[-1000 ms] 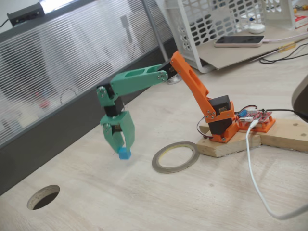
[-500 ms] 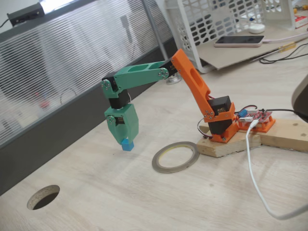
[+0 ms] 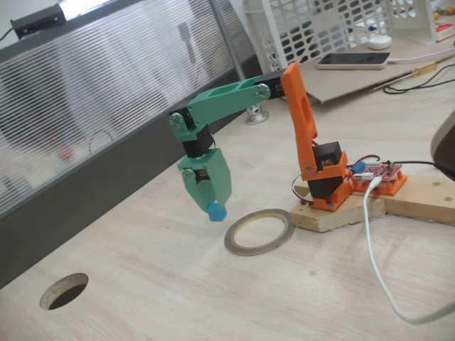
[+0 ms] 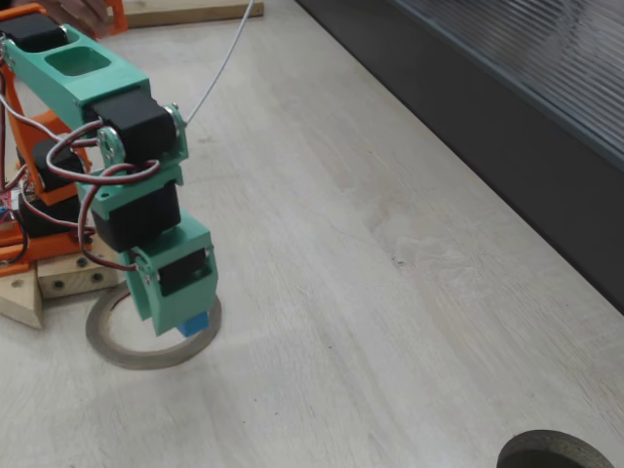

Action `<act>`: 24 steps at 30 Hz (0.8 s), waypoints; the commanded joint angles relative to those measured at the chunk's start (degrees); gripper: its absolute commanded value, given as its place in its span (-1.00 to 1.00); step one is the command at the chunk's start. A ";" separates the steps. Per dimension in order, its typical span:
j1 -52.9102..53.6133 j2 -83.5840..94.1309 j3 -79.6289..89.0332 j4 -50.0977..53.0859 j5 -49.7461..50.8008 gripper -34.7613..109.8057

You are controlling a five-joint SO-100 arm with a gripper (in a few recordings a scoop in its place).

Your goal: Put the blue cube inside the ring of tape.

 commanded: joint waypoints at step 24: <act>0.79 20.30 29.36 0.97 0.35 -0.34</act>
